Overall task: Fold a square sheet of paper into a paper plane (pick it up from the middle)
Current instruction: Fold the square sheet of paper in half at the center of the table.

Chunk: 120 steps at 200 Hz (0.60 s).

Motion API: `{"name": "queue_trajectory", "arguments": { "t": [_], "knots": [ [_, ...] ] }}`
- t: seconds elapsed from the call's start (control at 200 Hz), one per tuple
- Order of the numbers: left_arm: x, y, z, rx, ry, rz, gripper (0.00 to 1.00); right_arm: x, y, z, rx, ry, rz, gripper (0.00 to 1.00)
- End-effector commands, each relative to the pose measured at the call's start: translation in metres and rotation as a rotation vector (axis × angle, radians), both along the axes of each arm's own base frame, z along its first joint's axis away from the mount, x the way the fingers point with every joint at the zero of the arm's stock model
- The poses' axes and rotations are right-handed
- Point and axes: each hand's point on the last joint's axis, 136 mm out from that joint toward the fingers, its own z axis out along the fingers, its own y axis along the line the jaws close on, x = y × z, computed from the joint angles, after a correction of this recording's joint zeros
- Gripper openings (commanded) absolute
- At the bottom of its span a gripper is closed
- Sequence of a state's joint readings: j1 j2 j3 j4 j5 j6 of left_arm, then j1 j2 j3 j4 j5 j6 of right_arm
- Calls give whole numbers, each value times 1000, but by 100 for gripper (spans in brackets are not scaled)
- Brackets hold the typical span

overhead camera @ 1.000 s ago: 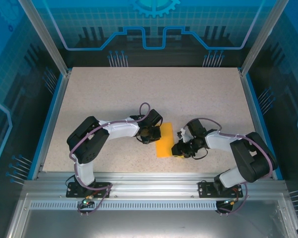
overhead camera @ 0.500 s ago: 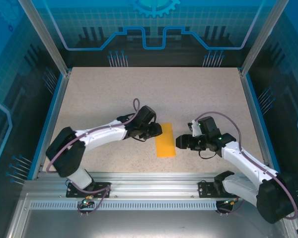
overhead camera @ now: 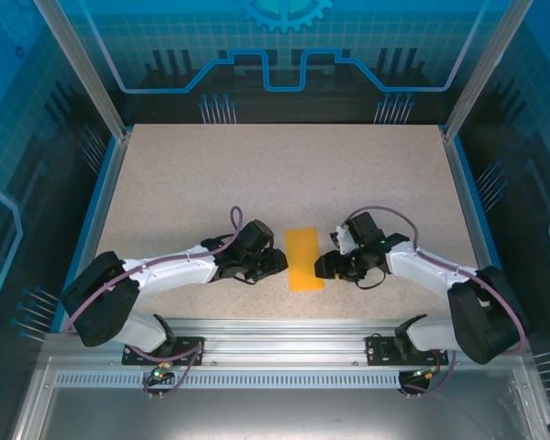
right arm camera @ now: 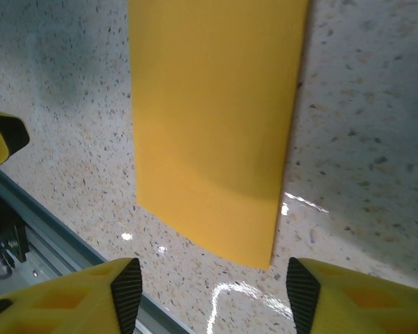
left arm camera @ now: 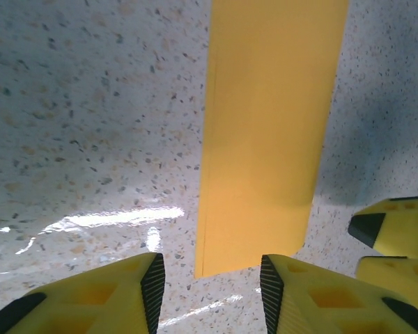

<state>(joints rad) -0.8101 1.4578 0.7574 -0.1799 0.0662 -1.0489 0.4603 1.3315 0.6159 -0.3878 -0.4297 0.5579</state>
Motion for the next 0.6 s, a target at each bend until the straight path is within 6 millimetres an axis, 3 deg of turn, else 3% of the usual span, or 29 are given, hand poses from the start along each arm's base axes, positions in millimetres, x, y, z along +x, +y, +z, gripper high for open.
{"name": "queue_trajectory", "arguments": {
  "t": [0.0, 0.195, 0.595],
  "knots": [
    [1, -15, 1, -39, 11, -11, 43, 3, 16, 6, 36, 0, 33, 53],
    [-2, -20, -6, -37, 30, -12, 43, 0, 10, -8, -15, 23, 23, 50],
    [-5, -19, -18, -14, 52, 1, 42, 4, 14, -13, 11, 41, 21, 51]
  ]
}}
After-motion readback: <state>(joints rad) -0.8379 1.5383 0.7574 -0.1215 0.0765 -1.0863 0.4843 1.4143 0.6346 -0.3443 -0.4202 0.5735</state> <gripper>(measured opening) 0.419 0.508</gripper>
